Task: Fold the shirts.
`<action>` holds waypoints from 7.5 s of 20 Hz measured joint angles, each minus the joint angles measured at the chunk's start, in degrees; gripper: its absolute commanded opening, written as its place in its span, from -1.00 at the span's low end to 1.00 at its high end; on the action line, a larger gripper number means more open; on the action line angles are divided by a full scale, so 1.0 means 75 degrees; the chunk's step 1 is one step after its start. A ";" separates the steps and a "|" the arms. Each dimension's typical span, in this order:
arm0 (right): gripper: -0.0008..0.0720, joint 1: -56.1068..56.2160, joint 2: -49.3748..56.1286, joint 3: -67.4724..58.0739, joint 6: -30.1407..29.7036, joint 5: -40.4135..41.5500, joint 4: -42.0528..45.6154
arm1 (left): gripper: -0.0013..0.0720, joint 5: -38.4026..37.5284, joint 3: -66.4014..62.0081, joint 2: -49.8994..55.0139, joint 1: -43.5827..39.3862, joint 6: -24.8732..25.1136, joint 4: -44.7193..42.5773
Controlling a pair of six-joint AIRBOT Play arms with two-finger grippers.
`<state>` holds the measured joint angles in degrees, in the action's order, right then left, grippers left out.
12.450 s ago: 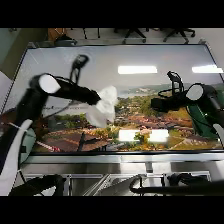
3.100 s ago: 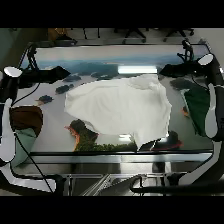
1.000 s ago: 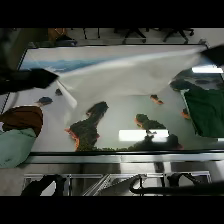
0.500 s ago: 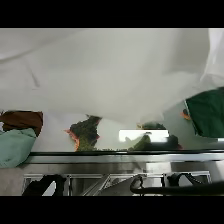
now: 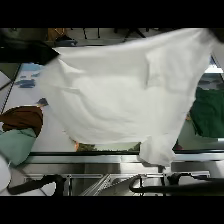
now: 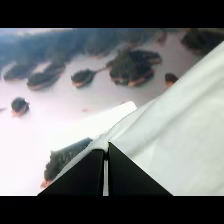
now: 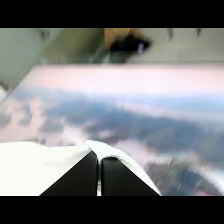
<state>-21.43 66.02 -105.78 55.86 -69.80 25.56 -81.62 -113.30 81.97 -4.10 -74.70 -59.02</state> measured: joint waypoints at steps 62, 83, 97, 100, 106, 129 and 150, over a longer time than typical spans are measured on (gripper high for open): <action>-0.92 -0.0653 -0.0085 0.5983 0.0233 -0.0848 0.1300 | -0.92 0.0577 0.7265 -0.0353 0.2675 0.1740 0.0705; -0.92 -0.1737 -0.3625 -0.0020 -0.0090 0.0335 -0.0466 | -0.92 0.1102 0.1495 -0.4954 0.1565 0.0038 -0.2506; -0.92 -0.0111 0.1539 0.2978 -0.1326 0.0659 -0.0236 | -0.92 0.2346 0.3314 0.1259 0.0874 0.0717 -0.2512; -0.92 -0.0038 0.2165 0.3034 -0.1376 0.0766 0.0189 | -0.92 0.2352 0.2830 0.2209 0.0877 0.0909 -0.2416; -0.92 0.0015 0.2521 0.3080 -0.0915 0.0551 0.1918 | -0.92 0.1667 0.1909 0.3491 0.0874 0.1259 -0.2387; 0.03 -0.0729 -0.1183 0.5928 0.1693 -0.1005 0.4001 | 0.95 0.0256 0.6694 0.0737 0.2836 0.0388 -0.1195; 0.03 -0.0784 -0.2148 0.9675 0.2617 -0.0256 0.4660 | -0.92 0.1233 0.8428 0.0495 0.2573 0.1714 0.0994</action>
<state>-27.31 49.91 -33.21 75.48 -71.72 60.51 -72.38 -50.09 85.69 15.20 -61.84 -51.57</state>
